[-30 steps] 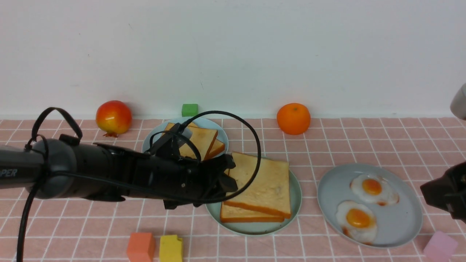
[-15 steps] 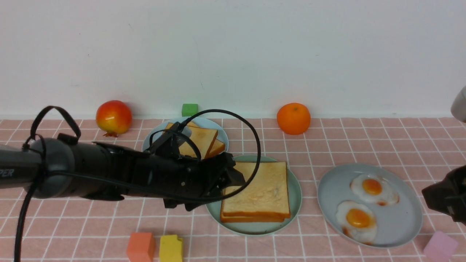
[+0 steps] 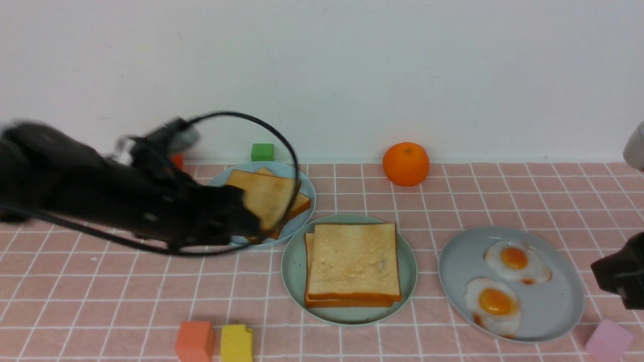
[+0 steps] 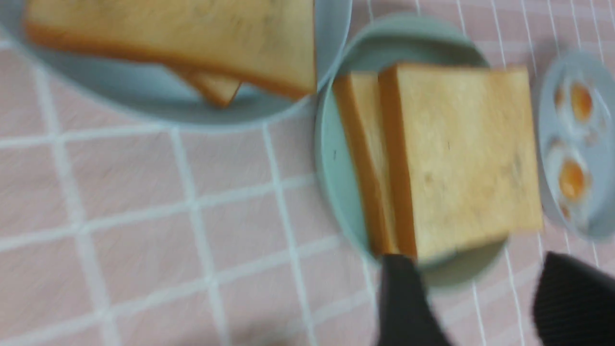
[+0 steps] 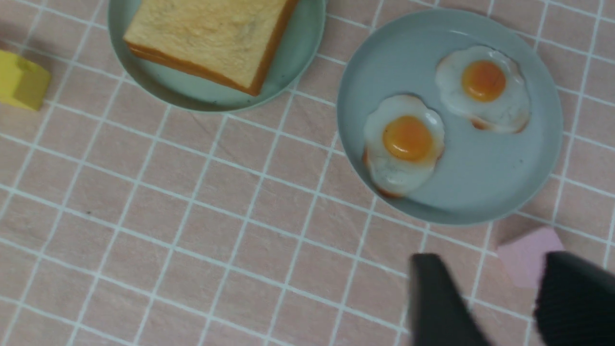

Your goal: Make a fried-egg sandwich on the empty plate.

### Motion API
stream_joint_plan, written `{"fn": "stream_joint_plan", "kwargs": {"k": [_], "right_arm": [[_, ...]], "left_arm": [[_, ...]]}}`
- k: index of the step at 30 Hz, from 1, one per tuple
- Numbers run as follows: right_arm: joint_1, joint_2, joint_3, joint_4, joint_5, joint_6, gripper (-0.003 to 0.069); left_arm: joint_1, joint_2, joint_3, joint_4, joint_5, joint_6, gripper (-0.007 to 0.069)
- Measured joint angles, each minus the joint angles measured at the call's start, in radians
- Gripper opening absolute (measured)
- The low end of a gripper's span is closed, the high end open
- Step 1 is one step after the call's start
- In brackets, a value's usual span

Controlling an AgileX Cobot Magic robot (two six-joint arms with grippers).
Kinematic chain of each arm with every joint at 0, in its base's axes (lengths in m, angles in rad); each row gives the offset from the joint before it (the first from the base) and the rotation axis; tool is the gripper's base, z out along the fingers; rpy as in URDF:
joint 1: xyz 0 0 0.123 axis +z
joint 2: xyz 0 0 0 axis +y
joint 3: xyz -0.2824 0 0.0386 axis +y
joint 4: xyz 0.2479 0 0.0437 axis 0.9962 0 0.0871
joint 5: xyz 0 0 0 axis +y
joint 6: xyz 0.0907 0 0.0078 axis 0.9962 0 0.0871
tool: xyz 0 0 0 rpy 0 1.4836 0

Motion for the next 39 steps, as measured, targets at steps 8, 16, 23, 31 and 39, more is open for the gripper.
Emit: {"fn": "stream_joint_plan", "kwargs": {"k": [8, 16, 23, 31, 39], "right_arm": [[0.000, -0.063, 0.161, -0.152, -0.189, 0.242, -0.0007], [0.000, -0.501, 0.542, -0.330, -0.571, 0.409, -0.0007], [0.000, -0.871, 0.691, -0.383, -0.638, 0.415, -0.0007], [0.000, -0.953, 0.700, -0.456, -0.612, 0.415, -0.0003], [0.000, -0.953, 0.702, -0.460, -0.611, 0.415, 0.0001]], "left_arm": [[0.058, -0.150, -0.081, -0.112, 0.182, 0.040, 0.0013], [-0.018, -0.472, -0.028, -0.058, 0.350, 0.018, 0.0012], [-0.017, -0.956, 0.141, 0.268, 0.361, -0.206, 0.0012], [-0.017, -1.334, 0.263, 0.692, 0.469, -0.610, 0.0012], [-0.017, -1.323, 0.263, 0.786, 0.499, -0.759, 0.0012]]}}
